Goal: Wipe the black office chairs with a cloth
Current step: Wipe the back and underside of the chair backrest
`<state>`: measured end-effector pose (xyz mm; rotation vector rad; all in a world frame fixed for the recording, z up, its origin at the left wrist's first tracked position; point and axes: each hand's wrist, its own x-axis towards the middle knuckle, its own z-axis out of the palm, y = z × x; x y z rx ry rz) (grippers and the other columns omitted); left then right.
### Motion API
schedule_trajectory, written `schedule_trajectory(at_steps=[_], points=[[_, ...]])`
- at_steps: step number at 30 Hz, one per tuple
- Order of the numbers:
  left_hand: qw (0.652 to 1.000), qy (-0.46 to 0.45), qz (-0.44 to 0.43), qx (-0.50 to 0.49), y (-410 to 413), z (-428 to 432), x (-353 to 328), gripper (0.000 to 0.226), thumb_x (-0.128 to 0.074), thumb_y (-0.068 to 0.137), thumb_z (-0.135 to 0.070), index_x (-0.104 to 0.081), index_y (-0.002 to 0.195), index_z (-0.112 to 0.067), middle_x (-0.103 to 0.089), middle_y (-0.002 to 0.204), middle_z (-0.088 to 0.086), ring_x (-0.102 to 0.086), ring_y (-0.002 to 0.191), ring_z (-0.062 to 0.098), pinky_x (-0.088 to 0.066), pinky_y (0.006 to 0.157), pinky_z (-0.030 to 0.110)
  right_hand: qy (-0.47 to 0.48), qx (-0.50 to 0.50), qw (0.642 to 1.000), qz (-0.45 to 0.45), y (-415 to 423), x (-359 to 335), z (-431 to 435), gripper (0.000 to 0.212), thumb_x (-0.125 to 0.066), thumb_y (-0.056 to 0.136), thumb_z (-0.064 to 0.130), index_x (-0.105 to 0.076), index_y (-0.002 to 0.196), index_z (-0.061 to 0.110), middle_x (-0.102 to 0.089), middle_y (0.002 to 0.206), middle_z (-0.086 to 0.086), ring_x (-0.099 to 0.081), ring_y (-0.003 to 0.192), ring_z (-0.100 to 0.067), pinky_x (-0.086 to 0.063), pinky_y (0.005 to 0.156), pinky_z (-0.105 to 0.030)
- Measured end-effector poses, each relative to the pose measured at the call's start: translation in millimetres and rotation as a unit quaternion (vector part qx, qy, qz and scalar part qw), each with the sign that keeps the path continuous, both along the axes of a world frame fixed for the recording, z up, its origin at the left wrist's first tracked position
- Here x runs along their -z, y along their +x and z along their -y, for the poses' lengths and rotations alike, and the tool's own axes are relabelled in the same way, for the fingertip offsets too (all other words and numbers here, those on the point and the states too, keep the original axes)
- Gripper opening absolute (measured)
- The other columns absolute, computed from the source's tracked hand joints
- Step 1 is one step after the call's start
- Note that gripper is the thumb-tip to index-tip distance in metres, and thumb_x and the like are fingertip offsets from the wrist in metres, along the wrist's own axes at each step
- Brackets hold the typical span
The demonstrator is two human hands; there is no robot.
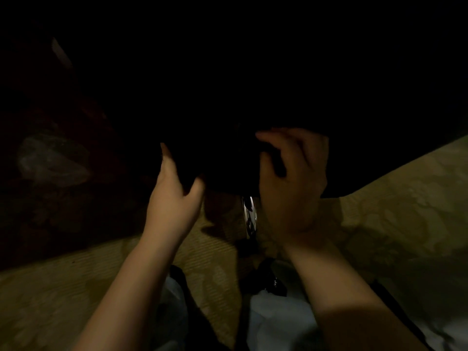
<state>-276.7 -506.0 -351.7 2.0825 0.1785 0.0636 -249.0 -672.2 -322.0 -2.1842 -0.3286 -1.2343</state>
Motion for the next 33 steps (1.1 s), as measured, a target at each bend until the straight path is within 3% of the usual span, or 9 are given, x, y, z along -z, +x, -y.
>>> schedule_trajectory(at_steps=[7, 9, 12, 15, 19, 23, 25, 29, 33], points=[[1.0, 0.02, 0.009, -0.003, 3.0, -2.0, 5.7, 0.082, -0.051, 0.094, -0.043, 0.004, 0.153, -0.034, -0.031, 0.155, 0.001, -0.039, 0.135, 0.021, -0.035, 0.092, 0.025, -0.115, -0.083, 0.983, -0.113, 6.2, 74.3, -17.7, 0.029, -0.067, 0.073, -0.002, -0.073, 0.099, 0.007, -0.067, 0.101, -0.008, -0.051, 0.103, -0.021, -0.042, 0.09, -0.028], [1.0, 0.02, 0.01, 0.001, 2.8, -1.5, 4.9, 0.083, -0.051, 0.093, -0.042, 0.006, 0.153, -0.035, -0.031, 0.155, -0.001, -0.039, 0.135, 0.019, -0.034, 0.09, 0.024, -0.148, -0.103, 0.967, -0.178, 4.6, 93.3, -20.7, 0.03, -0.065, 0.073, 0.007, -0.072, 0.101, 0.009, -0.068, 0.103, -0.008, -0.05, 0.106, -0.02, -0.042, 0.09, -0.028], [1.0, 0.02, 0.009, 0.006, 2.2, -1.8, 3.4, 0.082, -0.052, 0.093, -0.039, 0.004, 0.152, -0.037, -0.031, 0.155, -0.004, -0.038, 0.133, 0.012, -0.034, 0.084, 0.014, -0.183, -0.127, 0.933, -0.281, -3.5, 117.1, -16.0, 0.042, -0.037, 0.077, 0.02, -0.074, 0.092, 0.01, -0.067, 0.096, -0.008, -0.046, 0.097, -0.016, -0.038, 0.084, -0.029], [1.0, 0.024, 0.007, 0.01, 2.7, -2.8, 3.3, 0.082, -0.052, 0.092, -0.041, 0.004, 0.152, -0.037, -0.032, 0.154, -0.005, -0.037, 0.128, 0.006, -0.03, 0.075, 0.004, -0.188, -0.113, 0.922, -0.319, -6.4, 119.4, -11.1, 0.04, -0.04, 0.073, 0.028, -0.073, 0.089, 0.013, -0.067, 0.095, -0.006, -0.047, 0.098, -0.017, -0.038, 0.082, -0.03], [1.0, 0.029, 0.004, 0.009, 2.9, -2.6, 3.2, 0.081, -0.052, 0.092, -0.038, 0.0, 0.154, -0.033, -0.033, 0.154, -0.002, -0.041, 0.133, 0.017, -0.037, 0.09, 0.024, -0.084, -0.069, 0.967, -0.231, -4.4, 73.6, -6.7, 0.026, -0.055, 0.074, 0.014, -0.073, 0.093, 0.013, -0.066, 0.099, -0.005, -0.048, 0.104, -0.02, -0.04, 0.086, -0.026], [1.0, -0.004, 0.008, 0.02, -2.0, -3.9, -1.8, 0.075, -0.054, 0.093, -0.031, -0.004, 0.148, -0.043, -0.032, 0.154, -0.004, -0.04, 0.134, 0.017, -0.037, 0.093, 0.026, 0.059, 0.027, 0.994, -0.085, -18.6, 7.1, 19.1, 0.024, -0.06, 0.085, 0.009, -0.063, 0.107, 0.017, -0.054, 0.115, 0.001, -0.047, 0.112, -0.012, -0.038, 0.094, -0.015], [1.0, -0.009, 0.011, 0.019, -3.1, -4.3, -2.2, 0.075, -0.053, 0.093, -0.03, -0.004, 0.15, -0.039, -0.032, 0.154, -0.003, -0.038, 0.135, 0.018, -0.036, 0.094, 0.027, 0.112, 0.072, 0.989, -0.058, -26.9, -2.8, 31.6, 0.033, -0.064, 0.084, 0.008, -0.056, 0.115, 0.014, -0.053, 0.118, -0.007, -0.046, 0.113, -0.009, -0.034, 0.095, -0.007], [1.0, -0.006, 0.005, 0.009, -1.0, -3.1, 0.5, 0.079, -0.053, 0.093, -0.032, -0.003, 0.153, -0.034, -0.032, 0.154, -0.003, -0.039, 0.135, 0.019, -0.036, 0.094, 0.026, 0.076, 0.067, 0.979, -0.18, -21.8, 25.0, 38.4, 0.028, -0.066, 0.078, 0.003, -0.065, 0.106, 0.004, -0.06, 0.112, -0.017, -0.053, 0.107, -0.018, -0.034, 0.087, -0.004], [1.0, 0.015, 0.009, 0.011, 1.5, -2.7, 2.9, 0.084, -0.053, 0.092, -0.036, 0.005, 0.153, -0.034, -0.031, 0.155, -0.004, -0.039, 0.135, 0.019, -0.038, 0.094, 0.028, -0.041, 0.011, 0.941, -0.336, -13.1, 81.3, 23.1, 0.023, -0.061, 0.073, 0.006, -0.07, 0.094, 0.009, -0.066, 0.103, -0.012, -0.065, 0.092, -0.029, -0.051, 0.074, -0.03]])
